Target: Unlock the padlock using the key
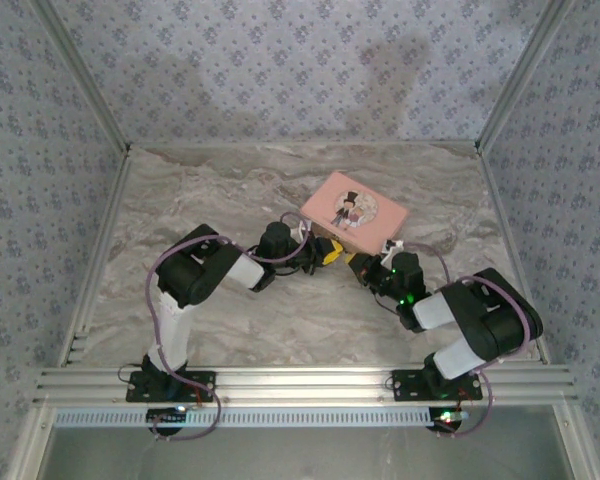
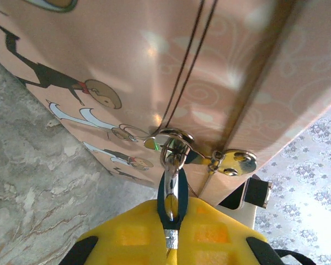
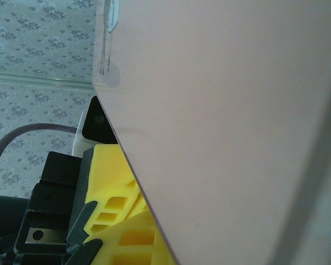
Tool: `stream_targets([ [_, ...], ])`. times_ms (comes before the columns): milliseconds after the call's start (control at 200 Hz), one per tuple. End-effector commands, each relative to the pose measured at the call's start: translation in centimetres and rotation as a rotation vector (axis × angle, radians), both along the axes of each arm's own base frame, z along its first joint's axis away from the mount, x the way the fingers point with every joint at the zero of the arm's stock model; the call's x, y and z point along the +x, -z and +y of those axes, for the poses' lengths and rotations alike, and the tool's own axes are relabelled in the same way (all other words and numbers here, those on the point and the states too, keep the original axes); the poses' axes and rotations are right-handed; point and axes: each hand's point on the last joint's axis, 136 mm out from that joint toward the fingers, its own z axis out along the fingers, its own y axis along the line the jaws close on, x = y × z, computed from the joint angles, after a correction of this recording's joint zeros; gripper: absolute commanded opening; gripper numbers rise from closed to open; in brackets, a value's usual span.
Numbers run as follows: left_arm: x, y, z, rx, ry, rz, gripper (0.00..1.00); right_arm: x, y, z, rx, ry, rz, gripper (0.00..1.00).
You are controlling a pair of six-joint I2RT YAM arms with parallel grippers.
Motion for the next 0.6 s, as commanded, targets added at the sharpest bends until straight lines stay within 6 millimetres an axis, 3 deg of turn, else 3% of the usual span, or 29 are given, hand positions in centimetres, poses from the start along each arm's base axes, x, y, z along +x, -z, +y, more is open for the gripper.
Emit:
stream_targets([
  [0, -0.84, -2.59, -0.88, -0.084, 0.045, -0.081, 0.05, 1.03, -1.17, 0.45, 0.036, 0.004, -0.028, 0.0],
  [595, -1.07, -2.69, -0.91, -0.097, 0.048, -0.086, 0.04, 1.65, -1.77, 0.82, 0.165, -0.011, -0.04, 0.0],
])
